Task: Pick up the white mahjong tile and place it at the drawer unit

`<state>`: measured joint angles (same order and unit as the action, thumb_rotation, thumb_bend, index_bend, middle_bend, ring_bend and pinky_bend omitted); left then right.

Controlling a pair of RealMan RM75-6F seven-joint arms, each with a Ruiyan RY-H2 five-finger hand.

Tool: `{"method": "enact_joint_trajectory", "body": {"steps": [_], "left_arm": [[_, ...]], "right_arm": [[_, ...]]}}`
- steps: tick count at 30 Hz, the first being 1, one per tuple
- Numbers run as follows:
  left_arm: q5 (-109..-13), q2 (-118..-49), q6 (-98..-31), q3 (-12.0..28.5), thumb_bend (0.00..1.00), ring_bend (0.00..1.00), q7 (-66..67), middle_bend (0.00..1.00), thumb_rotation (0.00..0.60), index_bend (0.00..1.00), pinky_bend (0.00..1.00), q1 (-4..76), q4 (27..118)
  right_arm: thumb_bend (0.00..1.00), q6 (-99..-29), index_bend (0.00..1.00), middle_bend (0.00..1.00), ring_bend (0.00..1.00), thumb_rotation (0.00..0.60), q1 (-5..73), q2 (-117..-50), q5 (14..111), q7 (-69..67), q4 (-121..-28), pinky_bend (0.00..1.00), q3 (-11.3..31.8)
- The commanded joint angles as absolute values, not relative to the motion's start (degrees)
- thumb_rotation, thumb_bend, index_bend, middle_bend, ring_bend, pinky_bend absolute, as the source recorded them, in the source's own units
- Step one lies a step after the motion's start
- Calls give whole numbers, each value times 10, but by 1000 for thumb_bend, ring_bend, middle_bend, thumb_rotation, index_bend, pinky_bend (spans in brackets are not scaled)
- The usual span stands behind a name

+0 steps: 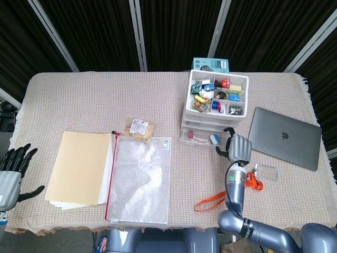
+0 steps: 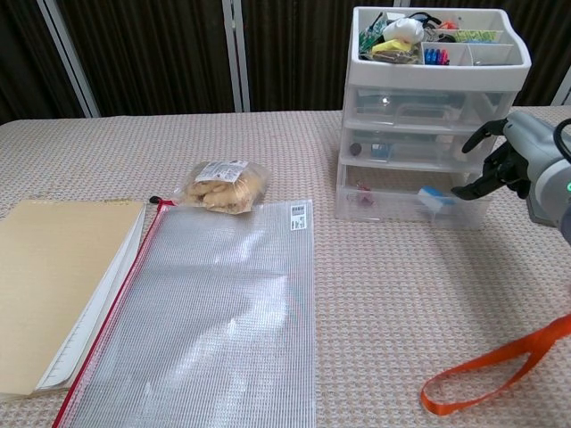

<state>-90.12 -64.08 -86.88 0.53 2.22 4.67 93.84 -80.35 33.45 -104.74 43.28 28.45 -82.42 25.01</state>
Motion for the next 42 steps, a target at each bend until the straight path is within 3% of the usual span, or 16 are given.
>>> {"method": "enact_joint_trajectory", "body": {"steps": [1,6,10,14,18,21,25,29,35,42], "left_arm": [[-901,-641,-870,5,157,0,23,0,600,79,0,46,938],[-901,-642,-870,6,157,0,23,0,600,78,0,46,938],[-902,-642,-870,5,160,0,22,0,600,78,0,46,937],[-902,-641,-870,5,157,0,22,0,600,78,0,46,937],[-903,-642,-872,5,159,0,23,0,600,79,0,46,938],[-904,-643,-874,6,156,0,24,0,600,79,0,45,937],[-903,-644,-874,7,158,0,25,0,600,79,0,45,936],[-904,-645,-877,8,157,0,23,0,600,79,0,45,935],[-904,-646,-877,8,160,0,21,0,600,79,0,45,933],[-904,-645,-877,9,157,0,17,0,600,79,0,46,933]], "right_arm": [[111,-803,296,781,801,600,331,-1044,436,282,-830,715,249],[112,-802,322,761,787,600,326,-1039,436,282,-842,715,246],[152,-807,380,690,713,600,314,-1022,467,283,-873,668,219],[206,-816,392,551,533,600,297,-998,537,271,-902,573,165],[232,-796,363,383,299,600,286,-952,670,242,-903,460,67],[247,-781,278,247,156,600,291,-924,758,241,-871,293,11],[265,-765,163,130,24,600,299,-911,824,280,-826,136,-28],[273,-759,109,11,0,600,304,-918,859,369,-779,3,-45],[283,-751,104,2,0,600,311,-942,908,479,-709,0,-61],[303,-719,137,5,0,600,314,-971,904,533,-670,0,-48]]}}
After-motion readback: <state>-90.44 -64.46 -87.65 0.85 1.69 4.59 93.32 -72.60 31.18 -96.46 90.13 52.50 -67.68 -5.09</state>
